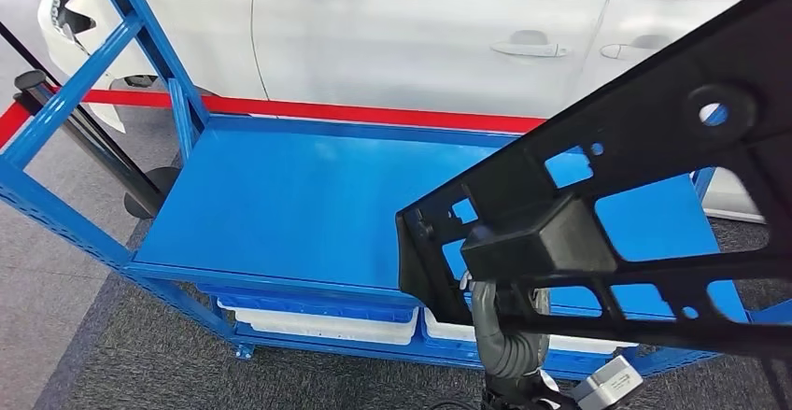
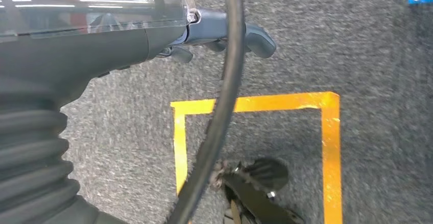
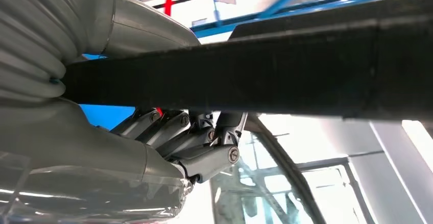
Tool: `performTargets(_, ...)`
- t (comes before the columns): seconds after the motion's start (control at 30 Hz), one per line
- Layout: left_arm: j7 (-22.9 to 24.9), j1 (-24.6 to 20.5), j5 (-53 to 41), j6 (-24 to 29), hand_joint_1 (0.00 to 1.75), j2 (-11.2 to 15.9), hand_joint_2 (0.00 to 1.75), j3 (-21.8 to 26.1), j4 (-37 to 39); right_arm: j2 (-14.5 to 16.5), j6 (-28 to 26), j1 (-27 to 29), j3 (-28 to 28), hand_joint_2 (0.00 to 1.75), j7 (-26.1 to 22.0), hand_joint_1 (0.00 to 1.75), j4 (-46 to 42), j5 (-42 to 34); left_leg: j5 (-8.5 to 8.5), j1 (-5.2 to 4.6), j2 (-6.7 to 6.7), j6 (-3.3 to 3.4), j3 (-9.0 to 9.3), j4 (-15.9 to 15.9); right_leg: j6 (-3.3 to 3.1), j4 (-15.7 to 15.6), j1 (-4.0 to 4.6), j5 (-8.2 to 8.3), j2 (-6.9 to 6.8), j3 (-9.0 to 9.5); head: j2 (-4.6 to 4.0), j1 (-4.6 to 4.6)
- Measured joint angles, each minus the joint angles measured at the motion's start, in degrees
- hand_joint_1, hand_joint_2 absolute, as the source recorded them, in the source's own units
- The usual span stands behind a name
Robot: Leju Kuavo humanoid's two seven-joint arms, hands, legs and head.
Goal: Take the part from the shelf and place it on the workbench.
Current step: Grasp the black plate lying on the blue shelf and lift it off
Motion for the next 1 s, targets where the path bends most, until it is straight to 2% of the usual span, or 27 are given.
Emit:
performTargets(0.03,0.2,0.1,-0.1,0.3,0.0,0.0,1.75,0.1,0.0,0.0,0.2,0.8,-0.2,1.75,-0.3,1.75,0.8,0.7,-1.16,0.09,0.0,-0.17,-0.98,2.8,-0.03,0.1,0.03,0.03,-0.05,-0.17,0.0,0.0)
performTargets(0.07,0.4,0.1,0.0,0.4,0.0,-0.1,1.75,0.3,0.0,0.0,0.2,1.5,-0.4,1.75,-0.6,1.75,1.5,1.3,-1.22,0.16,0.01,-0.29,-1.11,3.8,-0.04,0.2,0.04,0.05,-0.09,-0.33,0.0,0.0)
performTargets(0.1,0.6,0.2,0.0,0.5,0.0,-0.1,1.75,0.5,0.0,0.0,0.1,2.2,-0.5,1.75,-0.8,1.75,2.1,2.0,-0.19,0.23,0.01,-0.34,-0.19,2.6,-0.03,0.4,0.03,0.06,-0.11,-0.5,0.0,0.0)
performTargets(0.17,0.7,0.2,0.0,0.5,0.0,-0.2,1.75,0.9,0.0,0.0,-0.4,3.3,-0.6,1.75,-1.3,1.75,3.1,3.2,3.08,0.33,0.02,-0.22,3.84,-4.8,0.06,1.0,0.01,0.05,-0.11,-0.87,0.0,0.0)
performTargets(0.23,0.6,0.1,0.1,0.6,0.0,-0.3,1.75,1.2,0.0,0.0,-0.9,4.1,-0.8,1.75,-2.0,1.75,3.6,3.9,5.03,0.18,-0.03,0.27,6.55,-10.4,0.52,1.5,0.18,0.14,-0.06,-1.22,0.0,0.0)
performTargets(0.33,0.5,0.1,0.5,0.7,0.0,-0.6,1.75,1.6,0.0,-0.1,-1.0,5.5,-1.2,1.75,-3.3,1.75,4.1,4.1,5.86,-0.04,-0.05,1.28,6.49,-11.3,1.65,1.6,0.21,0.62,0.04,-1.47,0.0,0.0)
performTargets(0.37,0.5,0.1,0.5,0.7,0.0,-0.7,1.75,1.8,0.0,-0.1,-1.0,5.9,-1.3,1.75,-3.6,1.75,4.2,4.2,6.3,0.03,0.05,1.71,6.34,-11.4,2.0,1.9,0.13,0.18,0.15,-1.68,0.0,0.01)
performTargets(0.4,0.5,0.0,0.5,0.7,0.0,-0.8,1.75,1.9,0.0,-0.2,-1.0,6.3,-1.4,1.75,-3.9,1.75,4.4,4.4,6.8,0.14,0.16,2.23,6.07,-11.6,2.3,3.0,0.06,-1.11,0.26,-2.17,0.0,0.01)
performTargets(0.43,0.5,0.0,0.5,0.7,0.0,-1.0,1.75,2.1,0.0,-0.2,-1.0,6.6,-1.6,1.75,-4.1,1.75,4.5,4.6,7.34,0.26,0.28,2.67,5.67,-11.8,2.54,5.1,0.0,-3.23,0.36,-2.98,0.0,0.02)
performTargets(0.5,0.5,-0.1,0.5,0.7,0.0,-1.1,1.75,2.4,0.0,-0.3,-1.0,6.9,-1.8,1.75,-4.3,1.75,4.9,4.9,8.21,0.19,0.44,3.11,4.55,-11.7,2.88,11.8,-0.19,-8.34,0.41,-5.14,0.0,0.02)
performTargets(0.53,0.5,-0.1,0.5,0.7,0.0,-1.1,1.75,2.5,0.0,-0.4,-0.9,7.1,-1.8,1.75,-4.3,1.75,5.1,4.9,8.59,0.15,0.5,3.1,3.91,-11.6,3.03,14.8,-0.27,-9.91,0.41,-5.86,0.0,0.02)
performTargets(0.57,0.5,-0.1,0.5,0.7,0.0,-1.1,1.75,2.5,0.0,-0.4,-0.9,7.1,-1.9,1.75,-4.3,1.75,5.3,5.0,8.96,0.13,0.55,3.04,3.23,-11.4,3.13,16.4,-0.36,-10.35,0.4,-5.81,0.0,0.02)
performTargets(0.6,0.5,-0.1,0.5,0.7,0.0,-1.1,1.75,2.6,0.0,-0.5,-0.9,7.2,-1.9,1.75,-4.4,1.75,5.5,5.2,9.3,0.13,0.57,2.94,2.58,-11.3,3.17,16.0,-0.44,-9.69,0.39,-4.75,0.0,0.02)
performTargets(0.63,0.5,-0.1,0.5,0.6,0.0,-1.2,1.75,2.6,0.0,-0.5,-0.8,7.2,-1.9,1.75,-4.4,1.75,5.6,5.4,9.62,0.14,0.56,2.8,1.99,-11.1,3.13,13.4,-0.52,-8.3,0.39,-2.61,0.0,0.02)
performTargets(0.7,0.5,-0.2,0.5,0.5,0.0,-1.3,1.75,2.6,0.0,-0.5,-0.7,7.2,-1.9,1.75,-4.4,1.75,5.8,5.8,10.25,0.08,0.49,2.32,1.13,-10.7,2.82,5.3,-0.49,-6.06,0.42,3.06,0.0,0.01)
performTargets(0.73,0.5,-0.2,0.5,0.5,0.0,-1.4,1.75,2.6,0.0,-0.5,-0.7,7.2,-1.9,1.75,-4.4,1.75,5.8,6.0,10.6,0.02,0.46,1.99,0.92,-10.7,2.57,2.3,-0.36,-5.48,0.45,4.97,0.0,-0.01)
performTargets(0.77,0.5,-0.2,0.4,0.5,0.0,-1.5,1.75,2.6,0.0,-0.5,-0.6,7.1,-1.9,1.75,-4.5,1.75,5.8,6.1,10.96,-0.01,0.43,1.61,0.82,-10.7,2.33,0.6,-0.19,-5.37,0.47,5.94,0.0,-0.02)
performTargets(0.83,0.4,-0.1,0.4,0.5,0.0,-1.5,1.75,2.6,0.0,-0.6,-0.6,7.2,-1.9,1.75,-4.6,1.75,5.8,6.4,11.8,0.01,0.4,0.8,0.68,-10.9,1.66,0.1,-0.01,-4.77,0.48,5.58,0.0,-0.03)
performTargets(0.87,0.4,-0.1,0.4,0.5,0.0,-1.5,1.75,2.7,0.0,-0.6,-0.6,7.1,-1.9,1.75,-4.6,1.75,5.8,6.6,11.65,0.09,0.35,0.45,0.43,-10.8,1.24,-0.1,-0.08,-4.34,0.37,5.19,0.0,-0.03)
performTargets(0.9,0.4,-0.1,0.3,0.5,0.0,-1.5,1.75,2.7,0.0,-0.6,-0.5,7.1,-1.9,1.75,-4.6,1.75,5.9,6.7,10.59,0.14,0.31,0.18,-0.02,-10.0,0.72,-0.1,-0.17,-3.76,0.27,4.67,0.0,-0.03)
performTargets(0.93,0.4,-0.1,0.3,0.5,0.0,-1.6,1.75,2.7,0.0,-0.6,-0.4,7.1,-1.9,1.75,-4.6,1.75,5.9,6.9,8.5,0.18,0.28,-0.01,-0.68,-8.3,0.22,-0.3,-0.28,-3.12,0.16,4.05,0.0,-0.04)
performTargets(1.0,0.4,-0.1,0.3,0.5,0.0,-1.7,1.75,2.8,0.0,-0.6,-0.3,7.1,-1.9,1.75,-4.6,1.75,5.9,7.2,2.63,0.28,0.27,-0.22,-2.16,-2.4,-0.41,-0.2,-0.13,-1.93,0.01,2.58,0.0,-0.04)
